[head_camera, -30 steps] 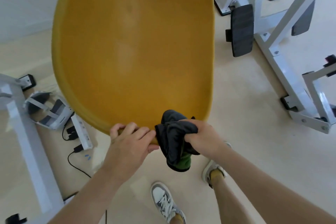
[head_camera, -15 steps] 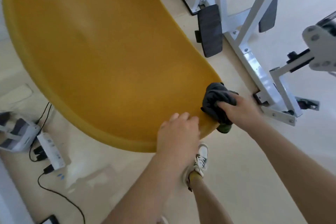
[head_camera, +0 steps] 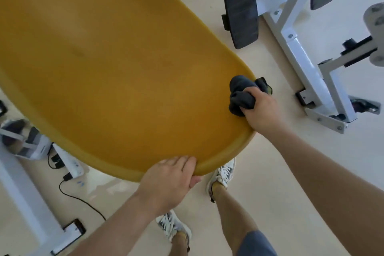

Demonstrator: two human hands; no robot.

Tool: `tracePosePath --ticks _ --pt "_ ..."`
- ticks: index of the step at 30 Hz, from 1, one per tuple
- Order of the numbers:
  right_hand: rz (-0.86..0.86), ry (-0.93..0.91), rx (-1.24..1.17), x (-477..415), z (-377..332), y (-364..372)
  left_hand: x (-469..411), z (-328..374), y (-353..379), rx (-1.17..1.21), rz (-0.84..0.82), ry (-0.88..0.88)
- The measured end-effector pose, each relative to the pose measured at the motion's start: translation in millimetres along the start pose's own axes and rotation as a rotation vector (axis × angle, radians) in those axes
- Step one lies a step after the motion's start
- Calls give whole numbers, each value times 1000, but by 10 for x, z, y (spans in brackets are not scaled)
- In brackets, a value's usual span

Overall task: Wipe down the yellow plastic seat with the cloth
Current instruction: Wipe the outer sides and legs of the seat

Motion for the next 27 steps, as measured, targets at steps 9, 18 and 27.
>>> tracePosePath --ticks 9,18,27 --pt "148 -16 -238 691 9 -705 -709 1120 -40 115 86 -290" --pt "265 -81 -67 252 286 -1018 -1141 1500 -53 184 208 -321" --pt "418 74 -406 1615 216 -874 -764 1383 -164 725 272 -105"
Point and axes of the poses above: each hand's wrist, its own x-axis away from the middle knuckle, its own y-axis out of the palm, z = x × y, the point moved 10 cm from there along -x, towards the middle knuckle, and after that the axes turned 13 degrees about -y, right-handed, at the moved point
